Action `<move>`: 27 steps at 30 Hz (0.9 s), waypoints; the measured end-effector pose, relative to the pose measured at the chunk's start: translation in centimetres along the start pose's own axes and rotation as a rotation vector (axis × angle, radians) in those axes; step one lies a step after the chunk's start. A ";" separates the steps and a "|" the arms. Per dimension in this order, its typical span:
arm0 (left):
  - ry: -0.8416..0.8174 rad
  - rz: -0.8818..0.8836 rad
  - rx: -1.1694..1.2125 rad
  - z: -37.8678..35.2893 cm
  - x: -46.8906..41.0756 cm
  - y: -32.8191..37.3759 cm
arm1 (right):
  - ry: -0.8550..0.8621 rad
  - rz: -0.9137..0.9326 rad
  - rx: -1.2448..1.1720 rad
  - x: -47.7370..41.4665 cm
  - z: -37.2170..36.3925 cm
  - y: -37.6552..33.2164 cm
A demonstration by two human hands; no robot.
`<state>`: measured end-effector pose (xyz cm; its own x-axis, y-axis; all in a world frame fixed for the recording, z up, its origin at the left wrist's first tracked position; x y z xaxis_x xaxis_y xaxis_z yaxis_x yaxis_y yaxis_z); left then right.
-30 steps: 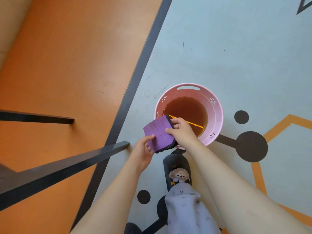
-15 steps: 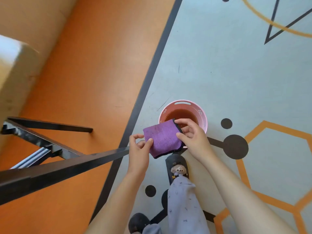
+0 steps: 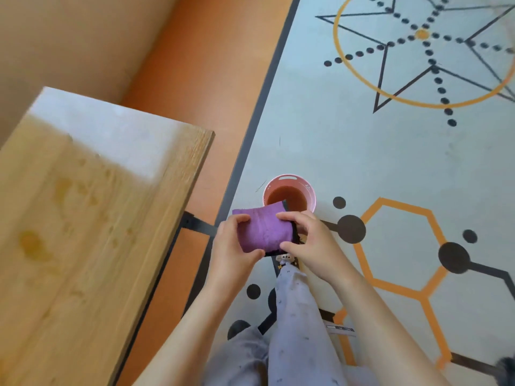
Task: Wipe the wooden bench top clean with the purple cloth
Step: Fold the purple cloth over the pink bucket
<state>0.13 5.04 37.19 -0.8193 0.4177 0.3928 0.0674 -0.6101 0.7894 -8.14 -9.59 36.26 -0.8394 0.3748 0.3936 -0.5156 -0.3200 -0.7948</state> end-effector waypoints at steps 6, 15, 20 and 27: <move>0.056 -0.143 -0.114 8.0 7.7 3.3 | 0.058 0.113 0.110 7.0 -0.5 -8.7; 0.303 -0.067 0.067 20.1 16.7 1.2 | 0.106 0.122 0.292 9.9 2.3 -14.4; 0.169 -0.067 0.123 17.5 17.1 1.9 | 0.053 0.094 0.239 9.7 1.6 -17.5; 0.240 -0.161 0.233 15.8 16.3 5.1 | -0.300 0.072 0.142 9.1 -2.2 -22.4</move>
<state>-3.87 19.40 55.11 -0.9384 0.3091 0.1548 0.0322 -0.3679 0.9293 -3.86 2.86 56.59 -0.8767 0.0814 0.4742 -0.4547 -0.4624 -0.7612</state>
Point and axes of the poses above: each hand's wrist, its own x-axis away from the middle knuckle, its own z-axis out of the back of the hand, y = z × x, the point moved 9 cm from there along -x, towards the middle knuckle, and after that the axes turned 7 degrees about x, right-handed, at the moved point
